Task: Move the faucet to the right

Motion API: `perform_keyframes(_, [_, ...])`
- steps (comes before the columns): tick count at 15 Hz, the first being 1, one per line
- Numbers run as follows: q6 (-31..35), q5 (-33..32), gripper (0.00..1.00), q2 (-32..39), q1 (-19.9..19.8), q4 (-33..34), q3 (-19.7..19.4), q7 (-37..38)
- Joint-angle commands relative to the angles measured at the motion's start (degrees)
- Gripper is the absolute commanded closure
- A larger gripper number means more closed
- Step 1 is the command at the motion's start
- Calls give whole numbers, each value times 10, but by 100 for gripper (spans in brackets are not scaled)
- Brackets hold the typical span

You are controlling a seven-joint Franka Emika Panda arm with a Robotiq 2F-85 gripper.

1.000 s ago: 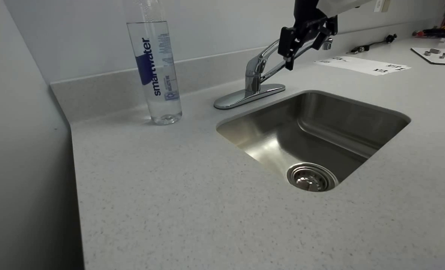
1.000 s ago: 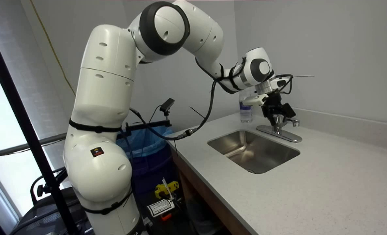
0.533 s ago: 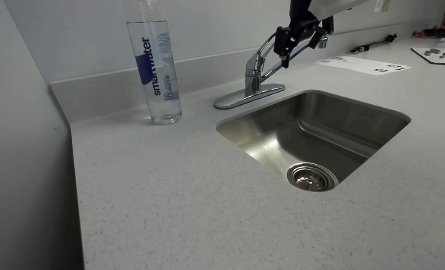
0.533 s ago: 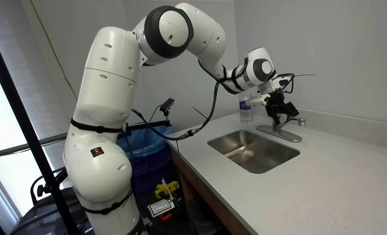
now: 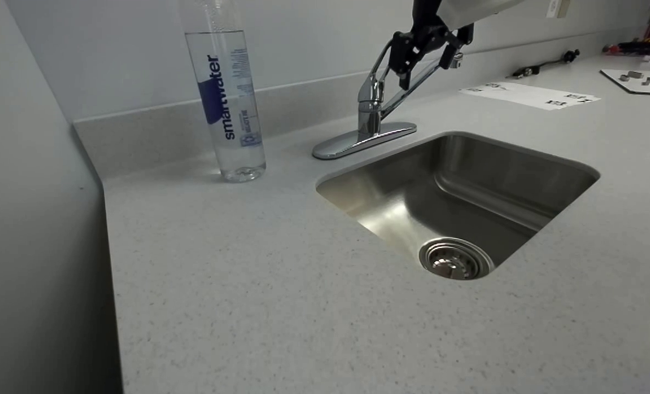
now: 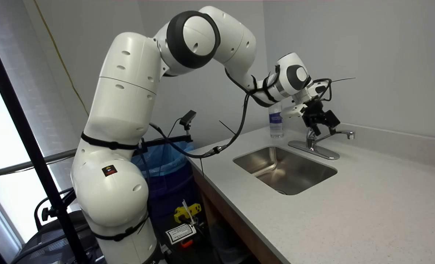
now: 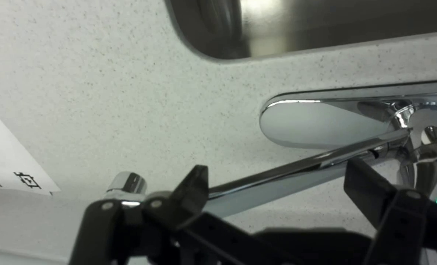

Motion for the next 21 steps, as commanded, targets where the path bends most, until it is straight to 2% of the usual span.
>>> perform_keyframes(1, [32, -26, 0, 24, 10, 43, -18, 17])
perform_keyframes(8, [69, -21, 0, 7, 20, 37, -13, 17])
perform_keyframes(13, [72, -15, 0, -4, 20, 30, -9, 12])
perform_keyframes(21, [1, 61, 0, -73, 7, -26, 34, -55])
